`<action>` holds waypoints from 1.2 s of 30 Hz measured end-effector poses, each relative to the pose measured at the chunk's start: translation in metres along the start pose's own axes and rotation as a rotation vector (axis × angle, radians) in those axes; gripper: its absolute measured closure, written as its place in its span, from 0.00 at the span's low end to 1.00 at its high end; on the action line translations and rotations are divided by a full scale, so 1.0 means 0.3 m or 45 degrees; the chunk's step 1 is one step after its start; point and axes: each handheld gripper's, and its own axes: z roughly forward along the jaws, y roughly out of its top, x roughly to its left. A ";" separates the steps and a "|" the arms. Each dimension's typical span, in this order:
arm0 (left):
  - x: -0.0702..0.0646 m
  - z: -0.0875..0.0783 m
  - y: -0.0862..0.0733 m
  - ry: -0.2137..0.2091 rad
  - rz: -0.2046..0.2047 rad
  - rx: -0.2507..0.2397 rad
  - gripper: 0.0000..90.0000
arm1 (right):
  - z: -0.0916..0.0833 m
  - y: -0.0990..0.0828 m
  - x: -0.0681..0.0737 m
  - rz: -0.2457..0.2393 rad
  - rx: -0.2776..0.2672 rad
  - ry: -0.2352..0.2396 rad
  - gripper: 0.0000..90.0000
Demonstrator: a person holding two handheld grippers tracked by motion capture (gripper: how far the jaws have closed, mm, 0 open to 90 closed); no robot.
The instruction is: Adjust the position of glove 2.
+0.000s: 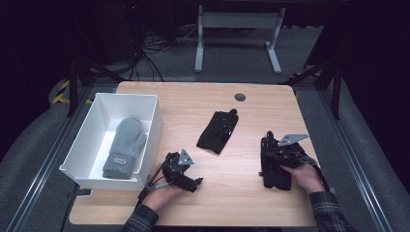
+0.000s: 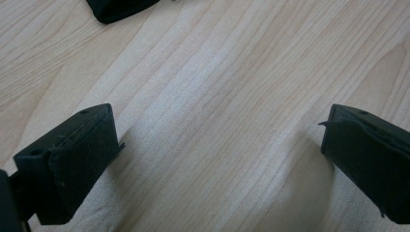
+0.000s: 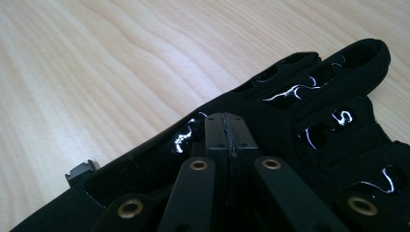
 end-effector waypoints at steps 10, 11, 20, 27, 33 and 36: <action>0.000 0.000 0.000 0.001 0.000 0.000 0.00 | 0.021 0.023 0.136 -0.090 0.011 0.080 1.00; 0.000 0.000 0.000 0.001 -0.001 -0.001 0.00 | 0.021 0.023 0.147 -0.089 0.014 0.085 1.00; 0.000 0.000 0.000 0.001 -0.001 -0.001 0.00 | 0.018 0.019 0.238 -0.121 0.017 0.112 1.00; -0.001 0.000 0.000 0.003 -0.003 -0.001 0.00 | 0.010 0.008 0.311 -0.136 0.017 0.116 1.00; -0.001 0.000 -0.001 0.002 -0.004 -0.001 0.00 | -0.002 0.009 0.322 -0.185 -0.002 0.093 0.91; -0.002 0.000 -0.001 0.003 -0.004 -0.002 0.00 | -0.029 0.014 0.298 -0.149 -0.083 0.068 0.79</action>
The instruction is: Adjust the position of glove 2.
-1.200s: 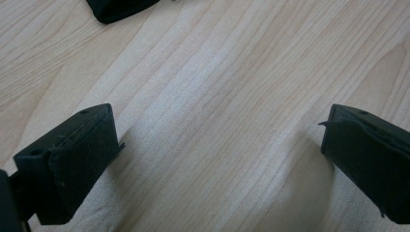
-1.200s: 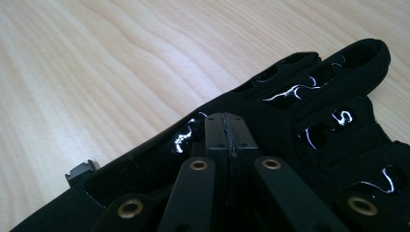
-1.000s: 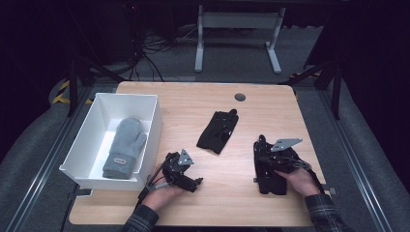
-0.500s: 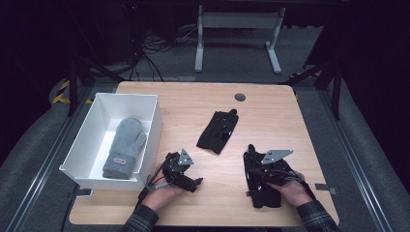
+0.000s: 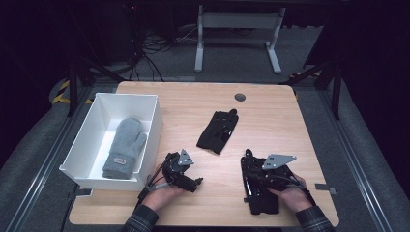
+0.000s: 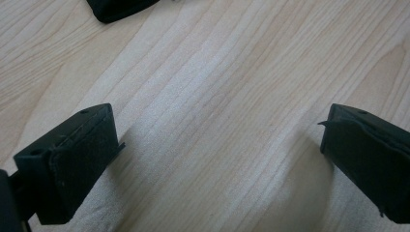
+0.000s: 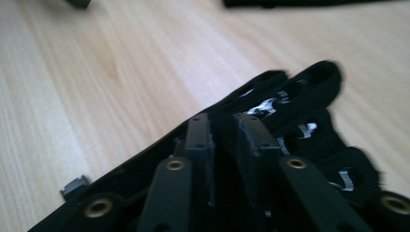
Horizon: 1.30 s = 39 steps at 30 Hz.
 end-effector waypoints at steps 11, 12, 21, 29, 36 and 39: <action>0.001 0.000 0.000 0.001 0.005 0.001 0.00 | -0.069 -0.077 -0.158 0.151 -0.085 -0.178 0.49; 0.001 0.000 0.000 -0.002 0.005 0.000 0.00 | -0.076 -0.093 -0.180 0.178 -0.093 -0.194 0.47; 0.002 0.001 0.001 -0.005 0.008 0.000 0.00 | -0.069 -0.184 -0.269 0.302 -0.048 -0.303 0.27; 0.004 0.002 0.002 -0.014 0.017 0.002 0.00 | -0.056 -0.202 -0.290 0.364 -0.038 -0.339 0.17; 0.003 -0.005 0.039 -0.016 0.010 0.057 0.10 | -0.056 -0.202 -0.290 0.365 -0.038 -0.334 0.17; 0.013 -0.011 0.058 -0.016 -0.032 0.032 0.18 | -0.056 -0.202 -0.290 0.363 -0.037 -0.333 0.16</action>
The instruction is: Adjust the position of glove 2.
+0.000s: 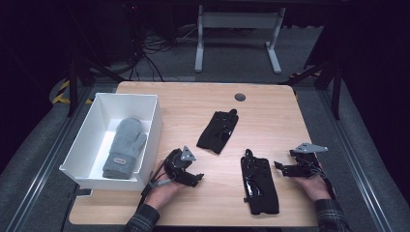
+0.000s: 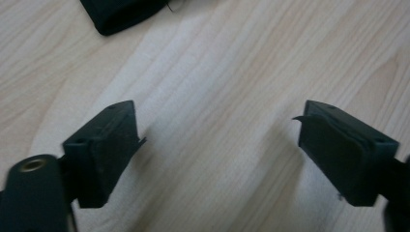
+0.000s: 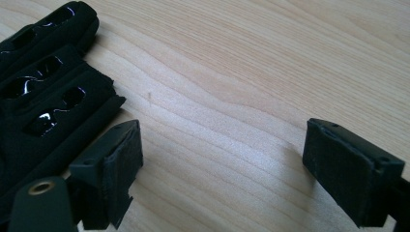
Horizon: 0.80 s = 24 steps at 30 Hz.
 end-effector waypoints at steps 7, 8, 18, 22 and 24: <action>0.034 -0.032 0.065 -0.045 -0.051 -0.077 0.58 | 0.000 0.000 0.000 -0.001 0.001 0.004 0.16; 0.039 -0.030 0.076 -0.048 -0.045 -0.076 0.63 | 0.000 0.000 0.000 -0.001 0.001 0.004 0.16; 0.118 0.033 0.192 -0.117 -0.039 -0.089 1.00 | 0.000 0.000 0.000 0.000 0.001 0.006 0.16; 0.143 0.059 0.237 -0.105 -0.030 -0.080 1.00 | 0.000 0.000 0.000 0.000 0.001 0.006 0.16; 0.158 0.072 0.264 -0.102 -0.024 -0.084 1.00 | 0.000 0.000 -0.001 0.000 0.001 0.007 0.16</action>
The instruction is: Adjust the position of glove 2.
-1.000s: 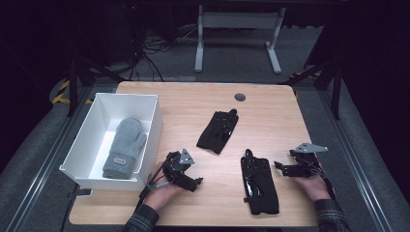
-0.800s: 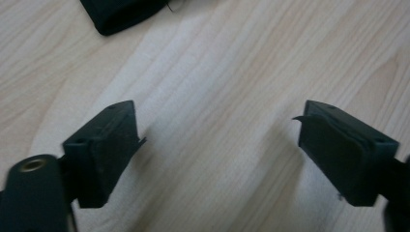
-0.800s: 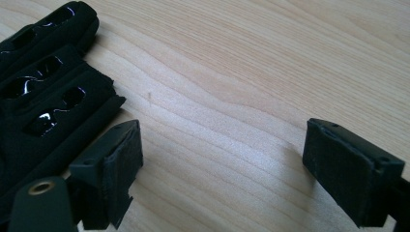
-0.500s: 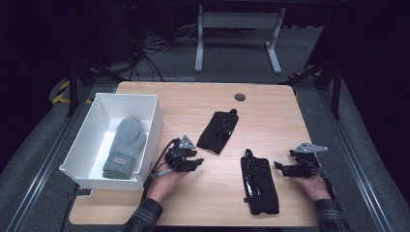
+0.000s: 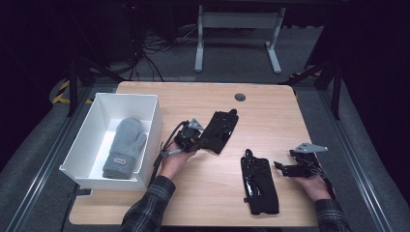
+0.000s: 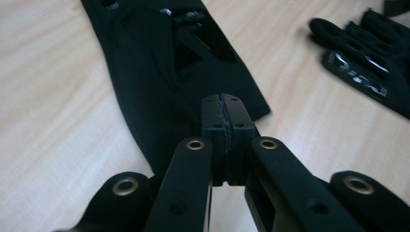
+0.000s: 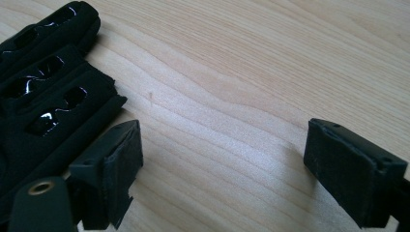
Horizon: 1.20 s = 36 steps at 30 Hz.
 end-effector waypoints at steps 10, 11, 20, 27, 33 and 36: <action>0.039 0.108 0.085 0.000 0.013 -0.001 1.00 | 0.000 0.000 0.000 0.000 0.000 0.000 0.16; 0.044 0.136 0.092 -0.001 0.011 0.011 1.00 | 0.000 0.000 0.000 0.001 0.000 0.000 0.16; 0.063 0.203 0.083 -0.033 -0.020 0.040 1.00 | 0.000 0.000 0.000 0.001 0.000 0.000 0.16; 0.058 0.194 0.071 -0.048 -0.025 0.046 1.00 | 0.000 0.000 0.000 0.000 0.000 0.000 0.16; 0.041 0.175 0.046 -0.067 -0.038 0.041 1.00 | 0.000 0.000 0.000 0.001 0.000 0.000 0.16; 0.024 0.162 0.025 -0.084 -0.040 0.035 1.00 | 0.000 0.000 0.000 0.000 0.000 0.000 0.16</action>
